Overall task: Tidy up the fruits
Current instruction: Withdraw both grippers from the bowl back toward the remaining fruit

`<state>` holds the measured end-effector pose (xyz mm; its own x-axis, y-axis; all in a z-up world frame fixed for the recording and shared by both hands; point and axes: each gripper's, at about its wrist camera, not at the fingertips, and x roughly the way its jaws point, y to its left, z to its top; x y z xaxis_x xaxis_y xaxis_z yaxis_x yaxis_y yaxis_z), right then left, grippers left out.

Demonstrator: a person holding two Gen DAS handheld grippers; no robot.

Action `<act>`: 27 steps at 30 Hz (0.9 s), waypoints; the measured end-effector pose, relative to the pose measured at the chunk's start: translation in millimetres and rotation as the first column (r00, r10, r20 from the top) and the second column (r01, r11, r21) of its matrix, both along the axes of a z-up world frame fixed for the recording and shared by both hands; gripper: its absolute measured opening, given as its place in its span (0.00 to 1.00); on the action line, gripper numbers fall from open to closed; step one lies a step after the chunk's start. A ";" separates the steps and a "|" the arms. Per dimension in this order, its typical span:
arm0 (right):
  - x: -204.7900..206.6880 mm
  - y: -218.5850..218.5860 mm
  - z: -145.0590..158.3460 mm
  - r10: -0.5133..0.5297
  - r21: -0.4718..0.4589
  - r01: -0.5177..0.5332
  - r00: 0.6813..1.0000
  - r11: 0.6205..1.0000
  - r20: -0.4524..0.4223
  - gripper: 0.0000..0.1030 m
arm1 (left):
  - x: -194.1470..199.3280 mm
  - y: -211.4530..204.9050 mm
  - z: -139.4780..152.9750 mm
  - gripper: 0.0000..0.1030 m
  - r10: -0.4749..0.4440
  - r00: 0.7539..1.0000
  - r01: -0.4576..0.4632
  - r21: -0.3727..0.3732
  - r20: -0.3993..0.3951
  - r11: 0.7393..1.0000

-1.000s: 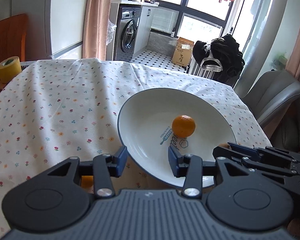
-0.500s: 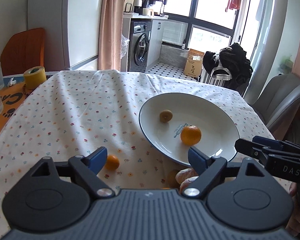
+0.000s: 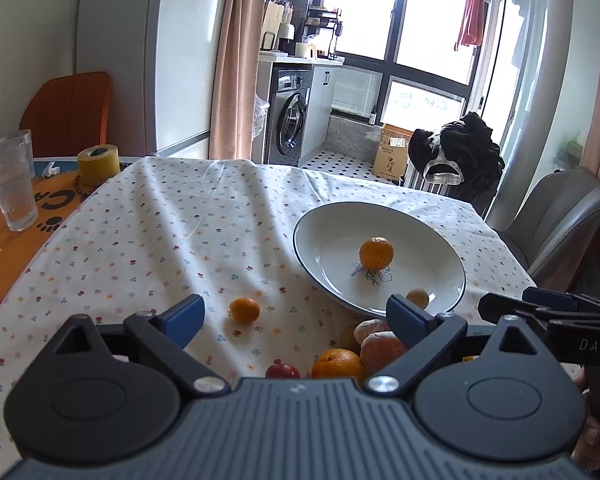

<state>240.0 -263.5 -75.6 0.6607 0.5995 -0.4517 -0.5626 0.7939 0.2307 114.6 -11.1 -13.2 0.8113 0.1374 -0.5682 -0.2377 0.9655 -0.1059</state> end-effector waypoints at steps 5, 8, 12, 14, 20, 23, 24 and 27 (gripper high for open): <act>-14.5 -3.7 8.8 0.031 0.011 -0.031 0.999 0.999 0.023 1.00 | -16.1 2.7 -1.8 0.95 0.023 1.000 -0.023 -0.011 -0.008 1.000; -23.1 -4.4 13.7 0.043 0.008 -0.044 0.998 0.999 0.043 1.00 | -27.3 3.1 -1.0 0.96 0.025 1.000 -0.025 -0.014 0.003 1.000; -36.1 -7.4 18.1 0.052 0.005 -0.053 0.997 0.999 0.057 1.00 | -42.4 1.0 0.4 0.96 0.040 0.999 -0.040 0.027 0.011 0.999; -41.2 -8.5 19.3 0.054 0.000 -0.054 0.997 0.999 0.053 1.00 | -50.1 2.4 3.3 0.97 0.031 0.999 -0.031 0.011 0.016 0.999; -58.5 -9.0 23.6 0.072 -0.025 -0.071 0.995 0.997 0.066 1.00 | -69.0 -0.6 9.8 1.00 0.015 0.999 -0.017 0.039 0.046 0.999; -63.5 -9.8 23.3 0.084 -0.019 -0.083 0.995 0.996 0.051 1.00 | -76.4 -1.0 9.9 1.00 0.003 0.999 -0.005 0.048 0.043 0.999; -65.4 -9.8 23.2 0.086 -0.022 -0.085 0.995 0.996 0.051 1.00 | -78.6 -0.6 9.7 1.00 0.002 0.999 -0.004 0.051 0.043 0.999; -71.0 -10.4 23.1 0.090 -0.028 -0.089 0.995 0.996 0.052 1.00 | -84.6 2.8 7.9 1.00 -0.001 0.999 0.000 0.030 0.043 1.000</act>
<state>168.9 -273.9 -52.4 0.6283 0.6458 -0.4337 -0.6423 0.7452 0.1791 30.0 -8.3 -5.3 0.8351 0.1534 -0.5283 -0.2328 0.9687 -0.0866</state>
